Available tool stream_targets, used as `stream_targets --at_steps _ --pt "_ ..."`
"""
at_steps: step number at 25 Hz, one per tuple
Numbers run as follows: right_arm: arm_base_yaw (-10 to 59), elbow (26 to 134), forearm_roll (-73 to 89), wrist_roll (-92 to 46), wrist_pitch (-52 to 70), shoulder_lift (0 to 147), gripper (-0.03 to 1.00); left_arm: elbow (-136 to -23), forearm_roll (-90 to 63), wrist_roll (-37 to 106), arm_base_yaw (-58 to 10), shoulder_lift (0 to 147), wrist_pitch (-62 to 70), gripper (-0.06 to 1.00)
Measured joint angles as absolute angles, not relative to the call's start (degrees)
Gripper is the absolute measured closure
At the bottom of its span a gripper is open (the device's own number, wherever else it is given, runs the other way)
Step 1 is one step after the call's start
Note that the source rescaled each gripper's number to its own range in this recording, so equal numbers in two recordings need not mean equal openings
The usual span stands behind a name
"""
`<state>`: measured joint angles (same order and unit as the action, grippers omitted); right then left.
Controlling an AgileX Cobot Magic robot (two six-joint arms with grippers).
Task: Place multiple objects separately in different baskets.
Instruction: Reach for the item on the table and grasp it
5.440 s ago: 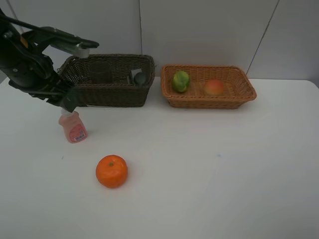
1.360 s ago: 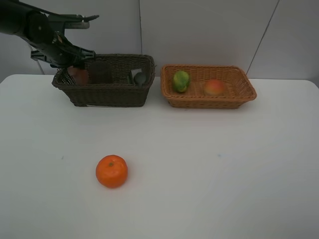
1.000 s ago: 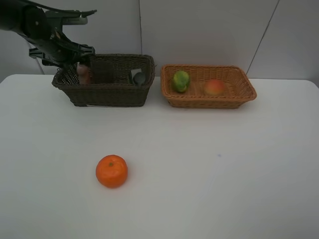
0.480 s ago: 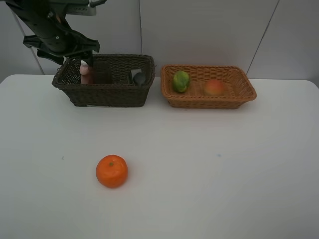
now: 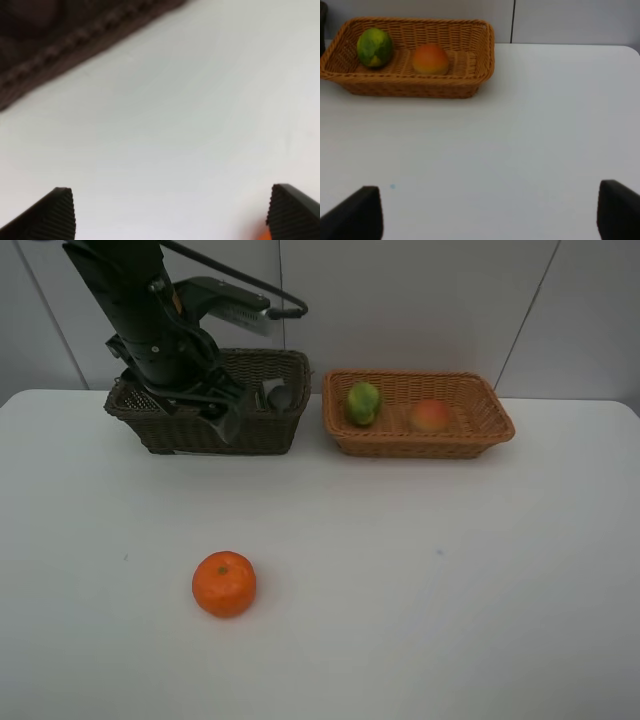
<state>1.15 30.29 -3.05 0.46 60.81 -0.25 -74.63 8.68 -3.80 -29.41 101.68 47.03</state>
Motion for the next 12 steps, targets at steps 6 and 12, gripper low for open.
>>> stream_targets --at_steps 6,12 --pt "1.1 30.3 -3.1 0.5 60.8 -0.2 0.1 -67.2 6.1 2.2 -34.0 97.4 48.4 -0.05" --pt "1.1 30.3 -3.1 0.5 60.8 -0.2 0.1 -66.3 2.4 5.2 -39.6 97.0 53.3 -0.05"
